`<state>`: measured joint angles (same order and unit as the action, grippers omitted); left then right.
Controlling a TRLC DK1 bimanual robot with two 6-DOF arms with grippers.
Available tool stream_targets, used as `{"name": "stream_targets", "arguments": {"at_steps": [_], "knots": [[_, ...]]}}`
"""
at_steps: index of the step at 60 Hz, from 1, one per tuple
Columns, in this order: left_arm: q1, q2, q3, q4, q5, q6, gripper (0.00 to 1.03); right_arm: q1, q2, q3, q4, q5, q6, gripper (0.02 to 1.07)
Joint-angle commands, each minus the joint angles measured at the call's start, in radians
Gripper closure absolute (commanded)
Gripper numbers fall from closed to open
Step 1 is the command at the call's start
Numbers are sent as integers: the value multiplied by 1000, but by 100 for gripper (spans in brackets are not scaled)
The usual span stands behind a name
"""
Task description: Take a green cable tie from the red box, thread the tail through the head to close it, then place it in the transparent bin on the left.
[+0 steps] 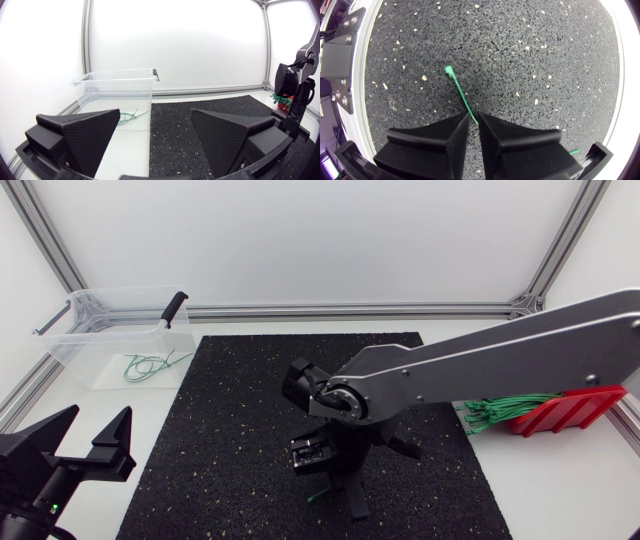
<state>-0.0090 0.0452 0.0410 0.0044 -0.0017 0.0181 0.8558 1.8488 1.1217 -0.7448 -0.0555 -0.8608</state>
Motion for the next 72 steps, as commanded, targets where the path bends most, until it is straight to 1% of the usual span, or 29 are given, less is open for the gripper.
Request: {"name": "stream_targets", "arguments": {"at_steps": [1,8,15,24,28,33,39,42,44,49,54,55,59,63,72], "knots": [[-8,10,-38,-27,2,-23,4,3,0,-43,27,-1,0,101],[-9,10,-38,-27,2,-23,4,0,-72,-54,62,6,48,101],[-14,5,-38,-29,2,-23,4,-4,-131,-49,119,46,115,101],[-14,-5,-36,-29,2,-23,4,12,-180,-66,232,164,212,101],[-17,-8,-32,-27,2,-24,4,19,-184,-68,275,240,246,101],[-16,-4,-24,-29,5,-29,4,26,-207,-72,321,286,266,101],[-11,-1,-7,-58,19,-43,4,35,-230,-66,351,322,293,101],[-5,5,7,-67,20,-50,4,46,-237,-71,378,364,298,101],[4,21,25,-78,37,-63,4,57,-238,-77,409,405,299,101],[46,79,74,-89,85,-87,4,75,-238,-92,455,462,304,101],[89,176,123,-90,138,-112,4,94,-240,-109,501,519,304,101],[101,225,145,-90,155,-122,4,100,-243,-115,518,539,304,101],[106,321,188,-96,174,-145,4,107,-255,-129,550,569,301,101],[107,404,237,-133,212,-167,4,120,-263,-140,571,608,296,101],[129,593,352,-218,350,-256,4,152,-272,-154,619,686,282,101]]}}
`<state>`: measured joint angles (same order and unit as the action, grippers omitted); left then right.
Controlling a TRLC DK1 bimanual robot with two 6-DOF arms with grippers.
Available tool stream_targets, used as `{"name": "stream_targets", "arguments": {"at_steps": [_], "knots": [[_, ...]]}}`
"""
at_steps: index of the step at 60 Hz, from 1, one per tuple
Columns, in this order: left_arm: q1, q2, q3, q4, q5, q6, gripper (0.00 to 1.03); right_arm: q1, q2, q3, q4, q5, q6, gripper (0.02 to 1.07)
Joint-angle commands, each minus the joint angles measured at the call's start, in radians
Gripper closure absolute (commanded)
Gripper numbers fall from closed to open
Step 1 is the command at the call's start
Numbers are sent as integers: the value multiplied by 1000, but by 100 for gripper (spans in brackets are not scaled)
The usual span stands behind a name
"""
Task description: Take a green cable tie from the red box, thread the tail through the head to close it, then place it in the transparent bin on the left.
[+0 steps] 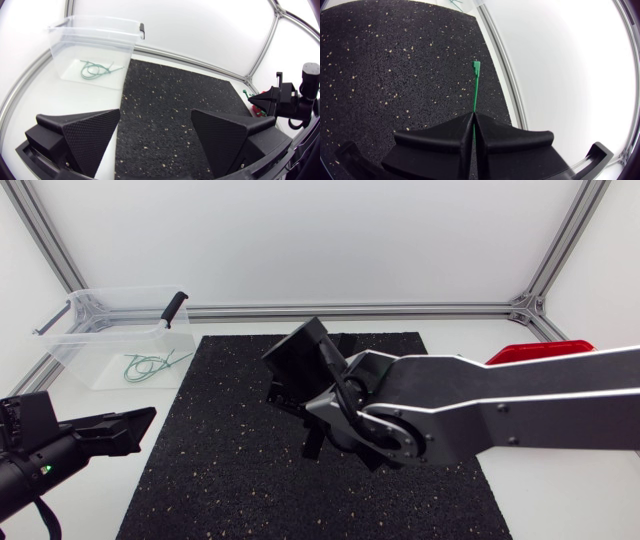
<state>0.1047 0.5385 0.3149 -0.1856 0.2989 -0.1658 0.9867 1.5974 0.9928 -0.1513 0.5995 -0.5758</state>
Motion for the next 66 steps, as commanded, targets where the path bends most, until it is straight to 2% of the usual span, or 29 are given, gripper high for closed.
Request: {"name": "stream_targets", "arguments": {"at_steps": [1,16,24,27,38,45,54,62,66], "knots": [[15,127,95,-41,66,-84,4,27,-20,-26,33,40,-4,101],[-5,360,262,-172,296,-212,6,38,-14,-14,55,57,-4,101],[-69,448,314,-187,414,-333,8,44,-19,-13,75,59,-2,101],[-96,483,329,-190,460,-393,13,49,-20,-13,82,59,-2,101],[-241,607,417,-192,496,-520,14,69,-14,-11,98,59,-4,101],[-278,680,487,-192,519,-566,13,84,-10,-8,98,60,-7,101],[-280,765,569,-193,540,-612,11,101,-4,-11,98,63,-7,101],[-303,839,622,-212,557,-626,14,113,-4,-11,99,63,-10,101],[-318,870,641,-212,577,-643,20,121,-4,-11,102,63,-16,101]]}}
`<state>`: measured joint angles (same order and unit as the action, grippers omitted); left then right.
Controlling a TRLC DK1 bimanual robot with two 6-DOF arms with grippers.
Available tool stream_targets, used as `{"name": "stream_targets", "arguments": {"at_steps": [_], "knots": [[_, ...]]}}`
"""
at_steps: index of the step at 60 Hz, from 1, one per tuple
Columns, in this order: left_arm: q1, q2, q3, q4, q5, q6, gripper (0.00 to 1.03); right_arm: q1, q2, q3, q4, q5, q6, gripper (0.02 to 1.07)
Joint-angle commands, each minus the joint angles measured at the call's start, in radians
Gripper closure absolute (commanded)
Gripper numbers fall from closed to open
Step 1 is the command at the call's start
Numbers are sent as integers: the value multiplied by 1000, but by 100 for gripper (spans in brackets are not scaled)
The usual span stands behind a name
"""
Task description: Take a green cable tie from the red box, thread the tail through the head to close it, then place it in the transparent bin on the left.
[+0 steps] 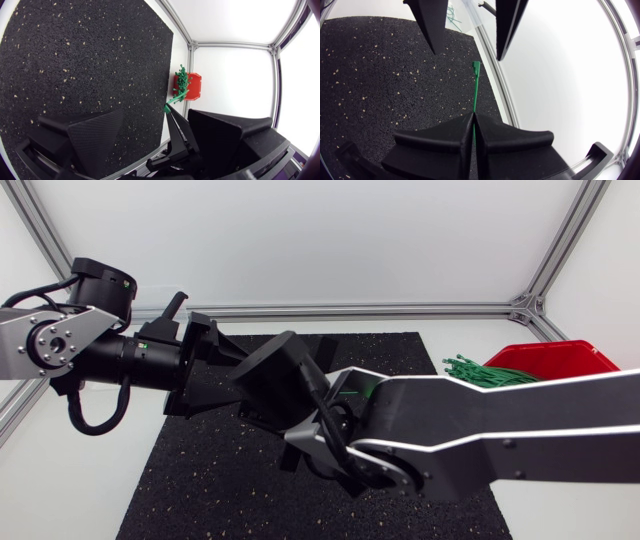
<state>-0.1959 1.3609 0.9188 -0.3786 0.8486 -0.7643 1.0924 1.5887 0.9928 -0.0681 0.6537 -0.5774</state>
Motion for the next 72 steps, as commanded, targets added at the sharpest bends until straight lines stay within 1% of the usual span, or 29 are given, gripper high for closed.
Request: {"name": "stream_targets", "arguments": {"at_steps": [1,7,12,19,27,28,30,33,38,48,54,63,72], "knots": [[-17,53,45,-19,35,-52,20,17,5,-11,22,11,-18,101],[-17,66,63,-17,44,-110,31,24,11,-14,47,35,-39,101],[-16,72,71,-17,73,-145,31,27,13,-20,62,44,-49,101],[-8,72,72,-17,104,-202,45,32,22,-33,87,61,-61,101],[-7,72,74,-17,113,-233,46,34,24,-37,102,63,-64,101],[-7,73,75,-17,113,-237,47,34,24,-37,103,64,-65,101],[-5,79,77,-17,113,-247,52,37,24,-39,105,66,-67,101],[3,86,81,-16,113,-253,64,40,22,-40,113,67,-70,101],[15,104,95,-11,113,-257,77,46,20,-45,113,69,-70,101],[13,138,114,-11,113,-262,78,52,16,-51,114,77,-70,101],[7,136,118,-11,113,-271,78,52,14,-51,117,84,-73,101],[-2,122,107,-13,113,-277,78,52,22,-62,156,103,-96,101],[-10,116,107,-13,113,-285,78,50,31,-60,157,104,-98,101]]}}
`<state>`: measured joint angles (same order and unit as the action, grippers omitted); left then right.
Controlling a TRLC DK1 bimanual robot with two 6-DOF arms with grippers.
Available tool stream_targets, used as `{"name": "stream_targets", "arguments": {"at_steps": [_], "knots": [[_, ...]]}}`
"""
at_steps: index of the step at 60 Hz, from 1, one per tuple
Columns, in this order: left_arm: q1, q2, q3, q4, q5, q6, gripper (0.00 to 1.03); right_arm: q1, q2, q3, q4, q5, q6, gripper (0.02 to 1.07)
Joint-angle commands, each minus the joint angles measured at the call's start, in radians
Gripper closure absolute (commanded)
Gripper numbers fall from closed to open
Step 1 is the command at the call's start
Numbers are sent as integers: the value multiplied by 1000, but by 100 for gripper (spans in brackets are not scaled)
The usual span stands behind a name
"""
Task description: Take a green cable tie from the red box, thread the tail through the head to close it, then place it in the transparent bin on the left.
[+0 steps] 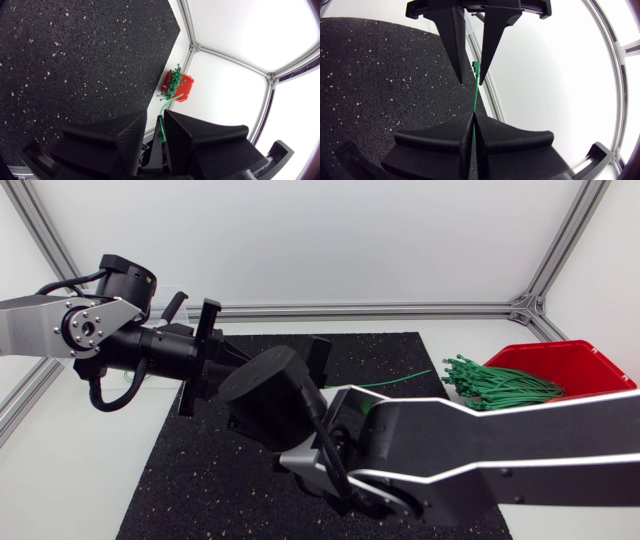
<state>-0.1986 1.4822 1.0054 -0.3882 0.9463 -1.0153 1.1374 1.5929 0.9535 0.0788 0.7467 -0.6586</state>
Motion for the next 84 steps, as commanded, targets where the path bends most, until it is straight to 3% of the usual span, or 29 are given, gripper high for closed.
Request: {"name": "stream_targets", "arguments": {"at_steps": [1,42,54,72,84], "knots": [[-7,-7,21,-3,16,-34,78,5,29,-21,10,13,-16,101],[-28,-26,18,-3,16,-46,80,4,55,-27,42,33,-32,101],[-30,-33,19,-8,6,-42,97,4,49,-29,50,36,-38,101],[-30,-43,15,-9,-17,-16,99,4,45,-38,59,36,-50,101],[-12,-49,7,-9,-29,53,99,-5,10,-45,53,33,-53,76]]}}
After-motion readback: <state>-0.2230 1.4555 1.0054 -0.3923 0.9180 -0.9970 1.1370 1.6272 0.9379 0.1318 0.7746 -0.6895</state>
